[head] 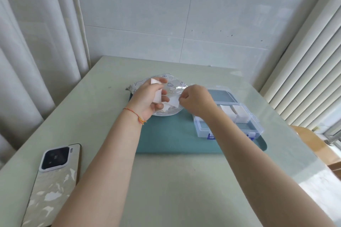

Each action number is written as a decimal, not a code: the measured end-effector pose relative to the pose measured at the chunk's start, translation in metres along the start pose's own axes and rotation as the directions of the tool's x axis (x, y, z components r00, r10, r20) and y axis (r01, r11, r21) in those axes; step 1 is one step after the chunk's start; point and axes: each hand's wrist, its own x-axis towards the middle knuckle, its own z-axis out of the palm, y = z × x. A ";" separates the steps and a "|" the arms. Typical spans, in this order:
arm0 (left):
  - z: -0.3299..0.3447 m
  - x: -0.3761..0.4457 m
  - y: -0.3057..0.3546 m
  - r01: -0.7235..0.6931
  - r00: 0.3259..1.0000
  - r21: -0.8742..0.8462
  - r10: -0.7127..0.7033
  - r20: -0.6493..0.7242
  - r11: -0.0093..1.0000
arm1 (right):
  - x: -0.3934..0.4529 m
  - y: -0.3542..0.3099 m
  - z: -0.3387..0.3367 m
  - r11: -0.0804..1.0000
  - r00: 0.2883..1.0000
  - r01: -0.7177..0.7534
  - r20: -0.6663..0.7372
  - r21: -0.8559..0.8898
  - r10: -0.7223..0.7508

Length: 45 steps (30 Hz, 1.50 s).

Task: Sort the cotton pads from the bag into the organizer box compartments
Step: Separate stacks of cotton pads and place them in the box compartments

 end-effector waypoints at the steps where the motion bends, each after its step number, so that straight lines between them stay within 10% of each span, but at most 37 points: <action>1: -0.001 0.000 -0.001 -0.002 1.000 0.012 0.002 -0.013 1.000 | 0.000 -0.002 0.008 0.996 0.998 0.019 0.061 -0.085 -0.013; 19: -0.006 0.001 -0.006 0.017 0.999 0.030 -0.016 -0.035 0.999 | 0.009 -0.014 0.039 0.891 0.994 0.094 0.098 -0.444 -0.056; 27: 0.013 -0.003 -0.003 -0.003 0.998 -0.001 0.003 -0.059 1.000 | -0.032 0.012 -0.046 0.988 0.976 0.016 0.214 0.152 -0.049; 32: 0.030 -0.009 -0.004 0.056 0.998 -0.167 -0.055 0.013 0.984 | -0.036 0.013 -0.048 0.624 0.998 -0.041 0.065 0.780 -0.016; 45: 0.041 -0.013 -0.009 0.121 0.984 -0.173 -0.095 0.151 0.977 | -0.028 0.003 -0.023 0.842 0.996 0.074 -0.003 0.535 -0.085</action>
